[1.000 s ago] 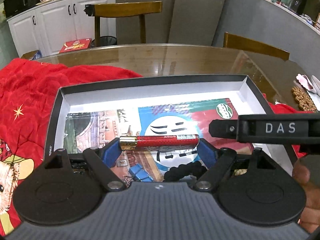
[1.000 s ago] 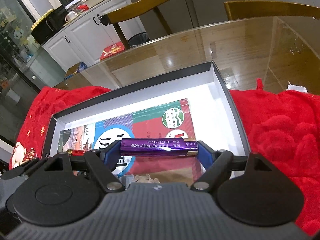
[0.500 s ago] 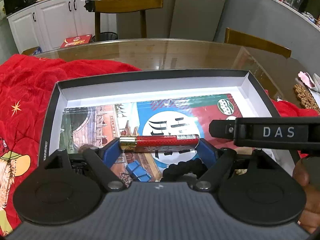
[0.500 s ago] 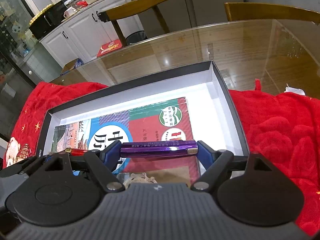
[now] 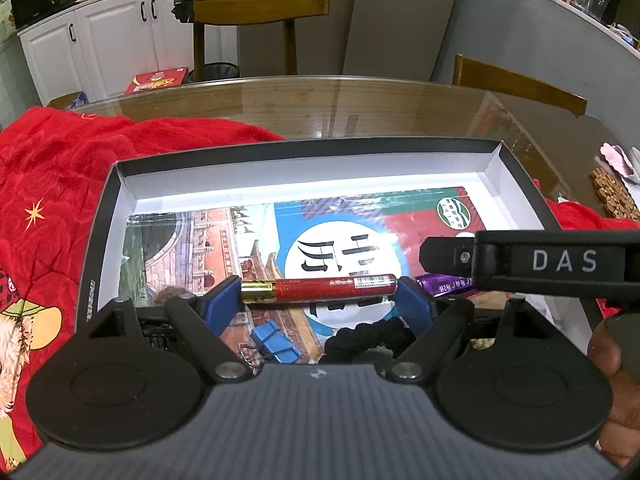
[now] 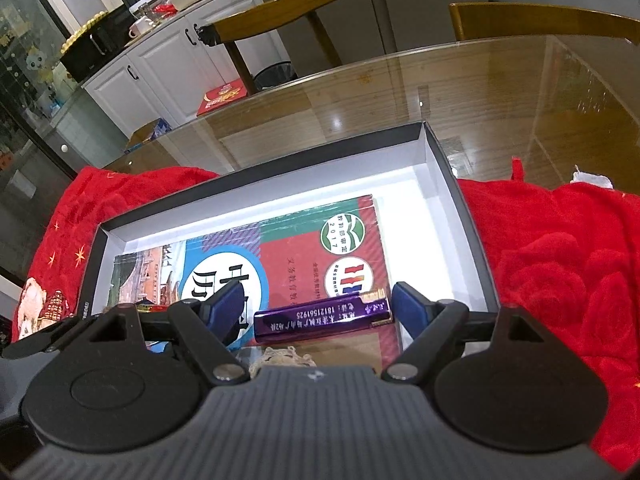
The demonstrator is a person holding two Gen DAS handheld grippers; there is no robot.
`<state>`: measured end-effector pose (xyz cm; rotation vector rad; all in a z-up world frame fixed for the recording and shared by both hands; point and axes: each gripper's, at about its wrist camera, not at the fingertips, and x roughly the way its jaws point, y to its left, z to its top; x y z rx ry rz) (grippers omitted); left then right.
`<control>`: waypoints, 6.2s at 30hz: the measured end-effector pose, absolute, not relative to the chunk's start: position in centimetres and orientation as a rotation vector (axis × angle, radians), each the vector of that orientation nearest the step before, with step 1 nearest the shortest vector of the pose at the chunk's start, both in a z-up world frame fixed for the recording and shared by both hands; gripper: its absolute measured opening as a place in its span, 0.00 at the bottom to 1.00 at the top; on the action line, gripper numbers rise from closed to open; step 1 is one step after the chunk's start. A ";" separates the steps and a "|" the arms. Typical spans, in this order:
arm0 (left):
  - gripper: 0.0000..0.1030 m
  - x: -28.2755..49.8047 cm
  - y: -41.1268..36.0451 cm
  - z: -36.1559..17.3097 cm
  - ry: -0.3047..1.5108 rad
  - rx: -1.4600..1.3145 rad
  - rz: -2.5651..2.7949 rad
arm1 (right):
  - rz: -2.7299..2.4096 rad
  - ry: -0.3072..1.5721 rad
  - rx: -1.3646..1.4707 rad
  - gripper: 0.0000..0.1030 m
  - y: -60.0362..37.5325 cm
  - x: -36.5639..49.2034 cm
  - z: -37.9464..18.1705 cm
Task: Organize objects
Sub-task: 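Lower both tubes into the box and open both grippers, then withdraw both grippers from the box toward the scrunchies on the blanket, then grasp blue crocheted scrunchie with left gripper while right gripper grasps brown braided scrunchie, then lift and carry blue scrunchie with left gripper while right gripper carries brown scrunchie over box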
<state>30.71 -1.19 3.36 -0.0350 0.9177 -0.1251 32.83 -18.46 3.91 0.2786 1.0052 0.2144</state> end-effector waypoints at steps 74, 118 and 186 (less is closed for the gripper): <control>0.83 5.0 3.3 0.9 0.651 0.070 -0.016 | 0.385 0.763 0.246 0.70 -17.5 9.3 2.0; 0.26 4.3 4.3 0.5 0.591 -0.002 0.200 | 0.394 0.673 0.407 0.11 -18.4 8.3 2.0; 0.26 17.3 9.6 19.6 0.296 -0.208 -0.063 | 0.474 0.399 0.608 0.11 -15.0 24.1 15.7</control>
